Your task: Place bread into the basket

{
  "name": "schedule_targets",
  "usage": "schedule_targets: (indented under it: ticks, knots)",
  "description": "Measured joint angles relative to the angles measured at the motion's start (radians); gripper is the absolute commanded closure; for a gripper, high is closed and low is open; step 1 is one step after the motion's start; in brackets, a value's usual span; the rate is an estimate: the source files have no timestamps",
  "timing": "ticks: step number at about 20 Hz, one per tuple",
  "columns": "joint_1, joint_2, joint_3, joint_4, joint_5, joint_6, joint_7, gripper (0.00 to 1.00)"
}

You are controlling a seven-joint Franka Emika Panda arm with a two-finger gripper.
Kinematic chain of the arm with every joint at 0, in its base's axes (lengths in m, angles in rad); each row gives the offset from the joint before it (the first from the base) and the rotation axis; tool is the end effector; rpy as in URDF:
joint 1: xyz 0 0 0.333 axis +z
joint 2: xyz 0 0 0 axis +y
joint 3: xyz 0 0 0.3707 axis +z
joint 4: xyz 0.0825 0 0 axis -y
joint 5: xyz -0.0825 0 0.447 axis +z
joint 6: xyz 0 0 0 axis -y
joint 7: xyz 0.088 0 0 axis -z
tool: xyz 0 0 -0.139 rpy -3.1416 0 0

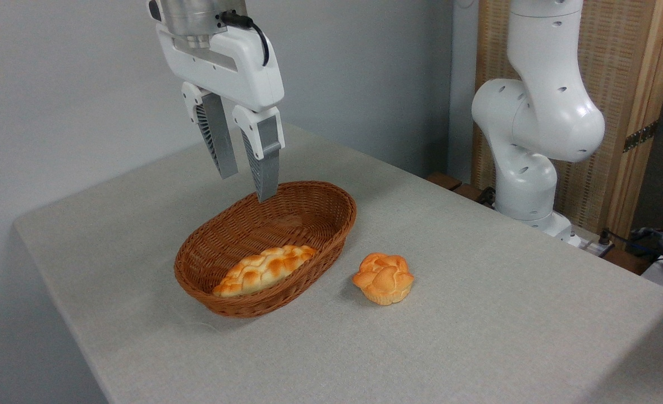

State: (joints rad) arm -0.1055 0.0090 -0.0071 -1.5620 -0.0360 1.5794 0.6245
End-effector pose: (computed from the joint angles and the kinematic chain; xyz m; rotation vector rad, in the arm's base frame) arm 0.6175 -0.0748 0.6472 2.9000 -1.1197 0.0268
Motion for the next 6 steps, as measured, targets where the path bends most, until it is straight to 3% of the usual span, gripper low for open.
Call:
schedule_targets:
  ticks: [6]
  knots:
    - [0.011, 0.001, 0.0, 0.004, 0.001, -0.001, 0.0, 0.0]
